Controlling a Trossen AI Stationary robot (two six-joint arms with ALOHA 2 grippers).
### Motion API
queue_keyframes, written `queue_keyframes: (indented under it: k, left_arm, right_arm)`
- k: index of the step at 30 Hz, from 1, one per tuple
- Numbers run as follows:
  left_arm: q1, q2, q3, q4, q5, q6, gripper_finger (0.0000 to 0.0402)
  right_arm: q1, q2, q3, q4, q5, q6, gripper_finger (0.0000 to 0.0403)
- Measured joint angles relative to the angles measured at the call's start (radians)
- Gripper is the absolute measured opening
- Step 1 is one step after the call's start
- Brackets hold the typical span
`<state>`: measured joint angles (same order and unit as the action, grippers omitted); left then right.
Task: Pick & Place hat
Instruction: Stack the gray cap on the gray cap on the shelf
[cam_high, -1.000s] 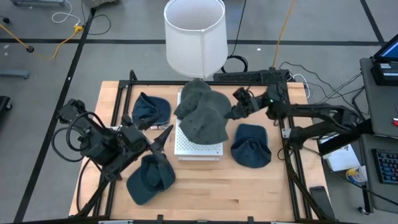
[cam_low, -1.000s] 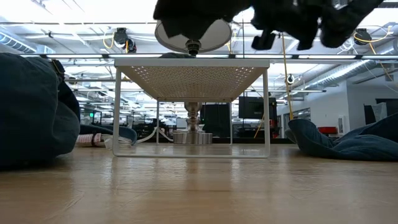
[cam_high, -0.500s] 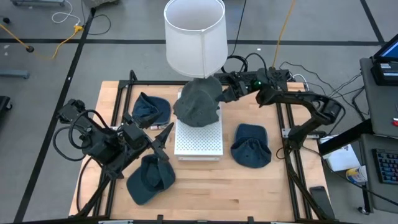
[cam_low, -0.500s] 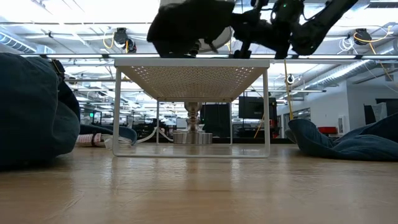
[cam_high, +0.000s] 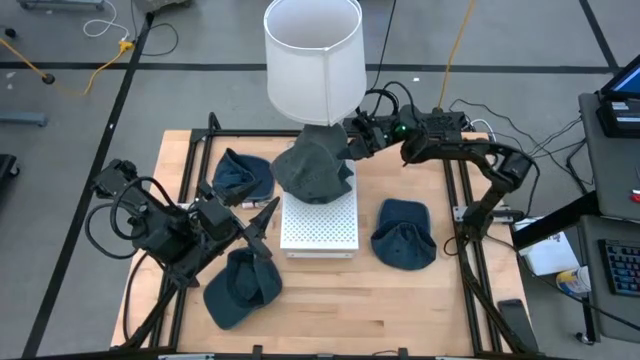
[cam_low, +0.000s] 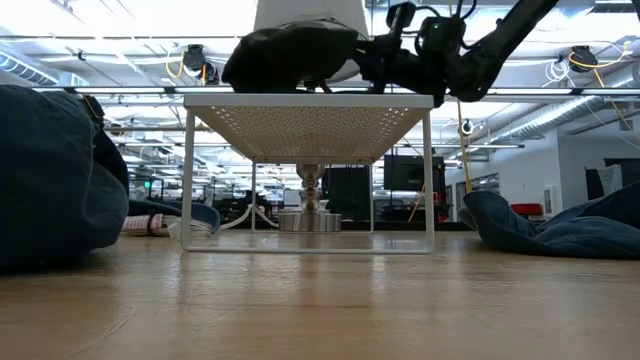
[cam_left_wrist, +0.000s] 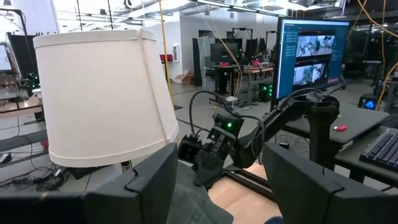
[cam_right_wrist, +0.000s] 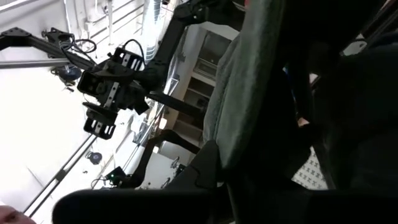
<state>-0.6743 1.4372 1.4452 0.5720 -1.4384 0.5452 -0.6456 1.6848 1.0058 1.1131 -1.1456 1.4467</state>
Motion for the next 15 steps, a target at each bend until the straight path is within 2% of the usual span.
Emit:
queue_keyframes:
  k: [7, 10, 15]
  left_arm:
    - [0.000, 0.000, 0.000, 0.000, 0.000, 0.002, 0.0241]
    - [0.000, 0.000, 0.000, 0.000, 0.000, 0.001, 0.0241]
    - [0.000, 0.000, 0.000, 0.001, 0.000, 0.001, 0.0241]
  right_arm:
    - [-0.044, -0.002, 0.000, -0.037, 0.019, -0.010, 0.0029]
    - [-0.051, -0.001, 0.000, -0.077, 0.019, -0.012, 0.0066]
    - [-0.048, -0.002, 0.000, -0.132, 0.016, -0.026, 0.0149]
